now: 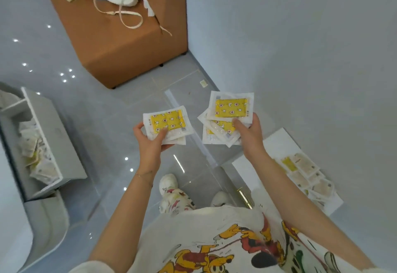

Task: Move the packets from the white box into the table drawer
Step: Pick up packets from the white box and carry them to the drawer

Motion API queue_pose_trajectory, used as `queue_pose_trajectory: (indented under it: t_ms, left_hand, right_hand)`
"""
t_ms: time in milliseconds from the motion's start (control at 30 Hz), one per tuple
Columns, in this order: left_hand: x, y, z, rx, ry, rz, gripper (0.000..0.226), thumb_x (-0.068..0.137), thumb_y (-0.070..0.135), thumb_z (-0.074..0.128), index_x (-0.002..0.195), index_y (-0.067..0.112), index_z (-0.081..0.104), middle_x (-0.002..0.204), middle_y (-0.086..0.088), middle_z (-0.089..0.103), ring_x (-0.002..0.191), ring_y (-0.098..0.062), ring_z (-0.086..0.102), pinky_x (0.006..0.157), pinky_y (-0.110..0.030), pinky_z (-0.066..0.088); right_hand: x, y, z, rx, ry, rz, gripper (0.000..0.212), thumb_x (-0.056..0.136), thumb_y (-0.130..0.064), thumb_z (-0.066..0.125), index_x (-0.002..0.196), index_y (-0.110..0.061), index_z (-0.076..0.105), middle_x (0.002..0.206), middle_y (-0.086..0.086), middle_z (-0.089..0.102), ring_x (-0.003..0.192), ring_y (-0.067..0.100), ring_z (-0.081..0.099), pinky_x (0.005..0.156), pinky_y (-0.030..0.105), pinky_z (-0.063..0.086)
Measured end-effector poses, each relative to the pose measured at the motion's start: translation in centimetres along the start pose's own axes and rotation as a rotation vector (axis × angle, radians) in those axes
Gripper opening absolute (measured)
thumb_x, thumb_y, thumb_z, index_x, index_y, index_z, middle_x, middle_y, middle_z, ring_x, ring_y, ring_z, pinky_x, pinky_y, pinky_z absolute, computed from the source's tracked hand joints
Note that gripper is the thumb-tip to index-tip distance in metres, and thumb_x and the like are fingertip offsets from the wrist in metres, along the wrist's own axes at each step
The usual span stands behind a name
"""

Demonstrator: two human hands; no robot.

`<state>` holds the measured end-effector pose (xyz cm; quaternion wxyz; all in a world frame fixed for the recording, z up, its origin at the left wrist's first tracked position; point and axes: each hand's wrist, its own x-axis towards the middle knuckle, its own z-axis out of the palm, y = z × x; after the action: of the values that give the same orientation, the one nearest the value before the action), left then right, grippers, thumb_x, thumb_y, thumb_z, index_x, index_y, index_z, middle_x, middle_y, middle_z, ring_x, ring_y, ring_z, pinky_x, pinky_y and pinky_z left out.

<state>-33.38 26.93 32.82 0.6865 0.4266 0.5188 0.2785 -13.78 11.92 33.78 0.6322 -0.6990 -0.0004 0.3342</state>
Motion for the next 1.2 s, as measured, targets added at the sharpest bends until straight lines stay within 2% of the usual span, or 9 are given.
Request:
queue_pose_trajectory:
  t_ms: [67, 233, 333, 433, 567, 733, 933, 1033, 1200]
  left_hand:
    - [1.1, 1.0, -3.1, -0.015, 0.033, 0.019, 0.054, 0.089, 0.005, 0.065, 0.126, 0.024, 0.030, 0.117, -0.002, 0.061, 0.092, -0.015, 0.071, 0.064, -0.034, 0.060]
    - [3.5, 4.0, -11.4, -0.087, 0.137, 0.030, 0.053, 0.089, 0.006, 0.065, 0.124, 0.026, 0.030, 0.120, -0.004, 0.060, 0.096, -0.019, 0.070, 0.067, -0.036, 0.060]
    - [4.7, 5.9, -15.8, -0.128, 0.207, 0.037, 0.054, 0.090, 0.006, 0.065, 0.125, 0.026, 0.029, 0.121, -0.004, 0.058, 0.099, -0.019, 0.068, 0.068, -0.035, 0.061]
    - [6.2, 7.4, -20.3, -0.165, 0.276, 0.048, 0.056, 0.089, 0.005, 0.065, 0.127, 0.025, 0.029, 0.125, -0.004, 0.056, 0.103, -0.019, 0.066, 0.067, -0.033, 0.060]
    - [7.9, 9.0, -24.8, -0.203, 0.373, 0.065, 0.059, 0.089, 0.004, 0.065, 0.133, 0.019, 0.028, 0.124, -0.004, 0.056, 0.097, -0.012, 0.066, 0.064, -0.030, 0.059]
    - [10.0, 10.5, -28.6, -0.292, 0.468, 0.080, 0.056, 0.088, 0.005, 0.066, 0.126, 0.028, 0.031, 0.127, -0.005, 0.055, 0.108, -0.020, 0.064, 0.067, -0.034, 0.060]
    - [13.5, 11.5, -31.7, -0.391, 0.602, 0.083, 0.065, 0.088, 0.003, 0.066, 0.137, 0.020, 0.026, 0.118, 0.003, 0.059, 0.106, -0.020, 0.065, 0.070, -0.040, 0.060]
    - [15.6, 12.3, -32.9, -0.439, 0.691, 0.074, 0.066, 0.088, 0.003, 0.066, 0.139, 0.019, 0.026, 0.118, 0.004, 0.057, 0.108, -0.020, 0.063, 0.071, -0.039, 0.060]
    - [18.3, 13.3, -34.7, -0.526, 0.859, 0.066, 0.062, 0.089, 0.003, 0.065, 0.135, 0.016, 0.026, 0.115, 0.006, 0.057, 0.102, -0.016, 0.064, 0.067, -0.034, 0.060]
  right_hand:
    - [0.0, -0.3, 4.0, -0.029, -0.052, -0.008, 0.039, 0.089, -0.010, 0.064, 0.124, -0.019, 0.049, 0.108, -0.006, 0.064, 0.095, 0.011, 0.066, 0.065, 0.018, 0.055]
    - [-0.5, -0.4, 14.3, -0.053, -0.140, 0.026, 0.039, 0.089, -0.009, 0.065, 0.123, -0.020, 0.051, 0.116, 0.002, 0.065, 0.101, 0.018, 0.067, 0.078, 0.034, 0.058]
    - [-1.1, -0.5, 19.9, -0.072, -0.221, 0.013, 0.037, 0.089, -0.007, 0.064, 0.121, -0.023, 0.053, 0.114, -0.001, 0.067, 0.099, 0.017, 0.068, 0.077, 0.033, 0.058]
    - [-1.4, -0.5, 25.6, -0.088, -0.290, 0.039, 0.038, 0.089, -0.009, 0.064, 0.124, -0.019, 0.052, 0.116, 0.001, 0.067, 0.100, 0.020, 0.068, 0.080, 0.037, 0.058]
    - [-1.6, -0.6, 32.5, -0.109, -0.357, 0.057, 0.034, 0.089, -0.008, 0.064, 0.119, -0.019, 0.053, 0.115, 0.002, 0.066, 0.098, 0.019, 0.068, 0.078, 0.035, 0.058]
    - [-1.1, -0.6, 39.5, -0.207, -0.468, 0.060, 0.036, 0.089, -0.008, 0.064, 0.122, -0.013, 0.051, 0.109, 0.000, 0.066, 0.094, 0.017, 0.068, 0.067, 0.025, 0.057]
    - [1.0, -0.2, 47.0, -0.311, -0.599, 0.056, 0.037, 0.088, -0.010, 0.065, 0.123, -0.011, 0.052, 0.111, 0.003, 0.066, 0.093, 0.014, 0.067, 0.066, 0.021, 0.055]
    - [2.7, -0.4, 50.7, -0.412, -0.705, 0.021, 0.034, 0.088, -0.010, 0.066, 0.120, -0.010, 0.054, 0.112, 0.007, 0.067, 0.095, 0.018, 0.067, 0.070, 0.026, 0.055]
    - [5.4, -0.7, 56.7, -0.508, -0.828, 0.059, 0.027, 0.089, -0.011, 0.065, 0.111, -0.022, 0.054, 0.106, -0.002, 0.067, 0.097, 0.018, 0.067, 0.084, 0.039, 0.055]
